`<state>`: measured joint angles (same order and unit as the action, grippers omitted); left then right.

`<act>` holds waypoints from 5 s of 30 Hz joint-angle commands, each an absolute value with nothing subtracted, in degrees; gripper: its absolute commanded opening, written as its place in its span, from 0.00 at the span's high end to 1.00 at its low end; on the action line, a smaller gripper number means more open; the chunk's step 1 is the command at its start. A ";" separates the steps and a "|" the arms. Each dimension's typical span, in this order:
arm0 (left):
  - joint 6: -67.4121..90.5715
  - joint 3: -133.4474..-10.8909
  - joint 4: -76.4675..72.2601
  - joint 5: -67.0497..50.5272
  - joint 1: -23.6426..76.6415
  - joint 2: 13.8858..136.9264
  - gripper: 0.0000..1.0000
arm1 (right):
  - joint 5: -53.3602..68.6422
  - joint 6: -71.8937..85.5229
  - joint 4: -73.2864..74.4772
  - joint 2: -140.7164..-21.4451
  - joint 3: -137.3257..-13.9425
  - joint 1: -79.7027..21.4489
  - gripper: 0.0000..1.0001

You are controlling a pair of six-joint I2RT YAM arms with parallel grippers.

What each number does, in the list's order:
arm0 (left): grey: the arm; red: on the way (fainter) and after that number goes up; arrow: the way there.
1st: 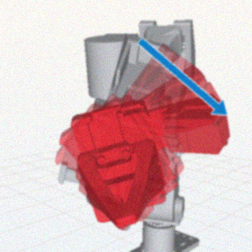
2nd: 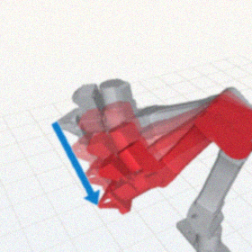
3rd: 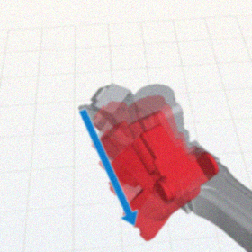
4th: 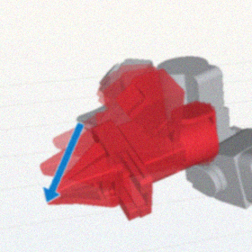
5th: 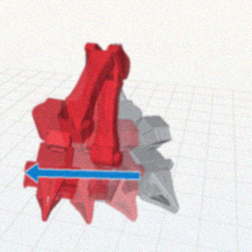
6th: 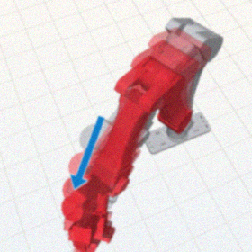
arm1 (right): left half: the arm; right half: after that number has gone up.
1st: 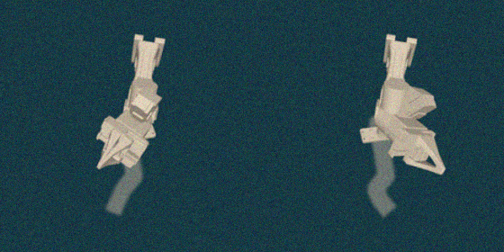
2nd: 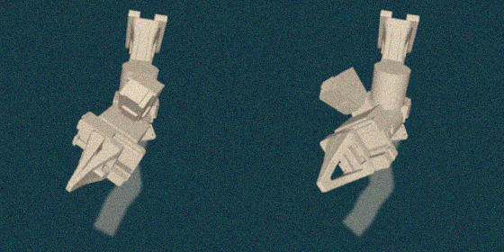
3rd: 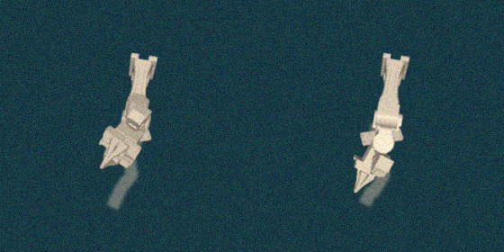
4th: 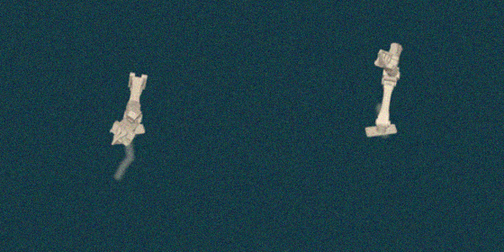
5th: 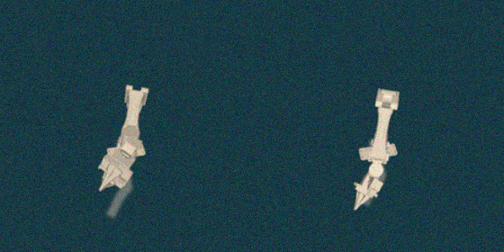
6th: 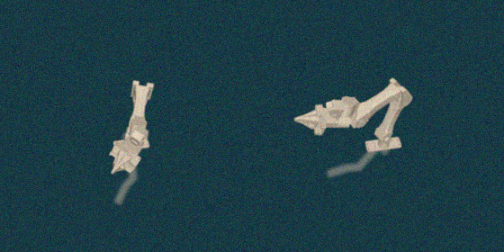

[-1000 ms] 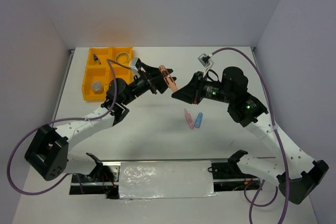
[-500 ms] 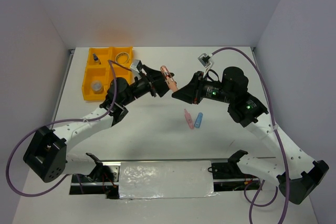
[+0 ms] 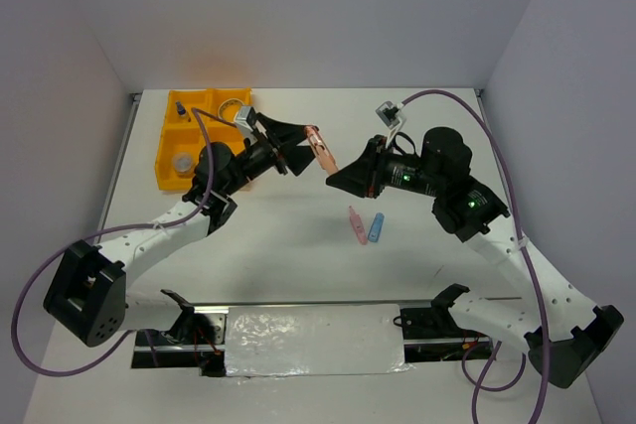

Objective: Sort the stationery into containers
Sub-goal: Close the pen cap on the pen.

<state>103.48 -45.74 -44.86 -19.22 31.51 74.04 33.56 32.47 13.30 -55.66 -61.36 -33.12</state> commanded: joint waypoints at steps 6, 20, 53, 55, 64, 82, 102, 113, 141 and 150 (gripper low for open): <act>100.99 -45.18 -46.76 -18.55 31.03 72.60 0.25 | 33.22 31.03 12.30 -54.05 -61.35 -33.49 1.00; 96.34 -44.65 -41.57 -16.70 26.72 69.53 0.16 | 33.13 29.97 13.18 -54.23 -62.05 -33.49 1.00; 67.16 -59.50 -41.84 -28.39 28.12 70.31 0.19 | 33.93 29.79 14.77 -55.02 -64.86 -33.31 1.00; 66.27 -60.38 -40.17 -28.13 28.56 70.40 0.19 | 34.01 29.71 14.77 -55.19 -65.13 -33.48 1.00; 67.06 -60.30 -39.46 -29.00 29.71 71.02 0.31 | 34.01 29.27 14.68 -55.72 -65.66 -33.49 1.00; 67.50 -57.66 -36.92 -28.83 31.55 69.53 0.63 | 34.10 30.23 13.18 -55.90 -66.27 -33.49 1.00; 67.15 -57.74 -32.52 -27.34 32.87 67.94 1.00 | 31.12 32.08 9.76 -55.90 -67.41 -33.49 1.00; 67.50 -57.39 -32.25 -25.05 35.77 67.32 1.00 | 27.78 35.42 2.46 -55.99 -65.92 -33.49 1.00; 52.65 -55.03 -24.95 -29.79 43.59 67.41 1.00 | 31.81 28.04 7.93 -67.23 -85.87 -33.05 1.00; 51.68 -51.15 -21.90 -22.25 49.31 65.48 1.00 | 35.24 31.90 2.30 -71.90 -91.33 -32.61 1.00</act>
<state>53.91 -55.16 -37.50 -7.75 42.50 63.96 42.61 29.12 26.89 -70.89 -85.43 -33.74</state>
